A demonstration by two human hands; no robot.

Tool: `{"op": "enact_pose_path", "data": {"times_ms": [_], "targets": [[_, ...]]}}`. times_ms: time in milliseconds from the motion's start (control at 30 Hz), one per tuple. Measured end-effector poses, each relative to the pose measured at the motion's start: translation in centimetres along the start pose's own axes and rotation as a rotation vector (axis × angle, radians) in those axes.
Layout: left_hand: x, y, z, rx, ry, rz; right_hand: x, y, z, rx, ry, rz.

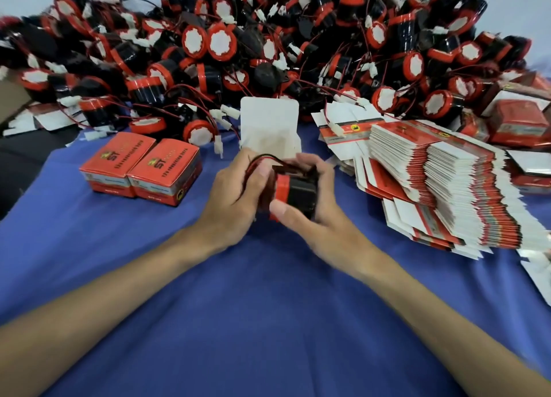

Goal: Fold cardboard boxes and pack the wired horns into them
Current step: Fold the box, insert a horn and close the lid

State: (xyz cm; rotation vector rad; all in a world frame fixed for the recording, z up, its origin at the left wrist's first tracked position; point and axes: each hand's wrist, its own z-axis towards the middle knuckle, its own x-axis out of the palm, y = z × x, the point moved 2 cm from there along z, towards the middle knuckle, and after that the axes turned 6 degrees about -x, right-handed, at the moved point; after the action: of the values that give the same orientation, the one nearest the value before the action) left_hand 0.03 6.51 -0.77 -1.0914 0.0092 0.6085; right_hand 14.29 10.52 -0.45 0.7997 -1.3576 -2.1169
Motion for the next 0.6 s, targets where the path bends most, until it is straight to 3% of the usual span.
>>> {"op": "enact_pose_path", "data": {"times_ms": [133,233,333,433,533,600], "targets": [[-0.4,0.1,0.3,-0.11,-0.093,-0.214,-0.2,0.7,-0.1,-0.16,0.093,-0.786],[-0.2,-0.1,0.3,-0.105,-0.099,-0.179,-0.3,1.1,0.0,-0.154,0.084,-0.977],[-0.2,0.2,0.4,-0.076,-0.138,-0.087,-0.2,1.5,-0.1,-0.274,0.031,-0.963],[-0.4,0.5,0.5,-0.081,-0.161,-0.065,-0.6,1.7,-0.2,-0.362,-0.136,-0.749],[-0.3,-0.1,0.2,-0.001,-0.155,-0.01,-1.2,1.4,0.1,-0.254,-0.249,-0.364],[-0.2,-0.6,-0.2,0.098,-0.065,0.041,-1.4,1.2,0.3,-0.206,-0.317,-0.17]]}}
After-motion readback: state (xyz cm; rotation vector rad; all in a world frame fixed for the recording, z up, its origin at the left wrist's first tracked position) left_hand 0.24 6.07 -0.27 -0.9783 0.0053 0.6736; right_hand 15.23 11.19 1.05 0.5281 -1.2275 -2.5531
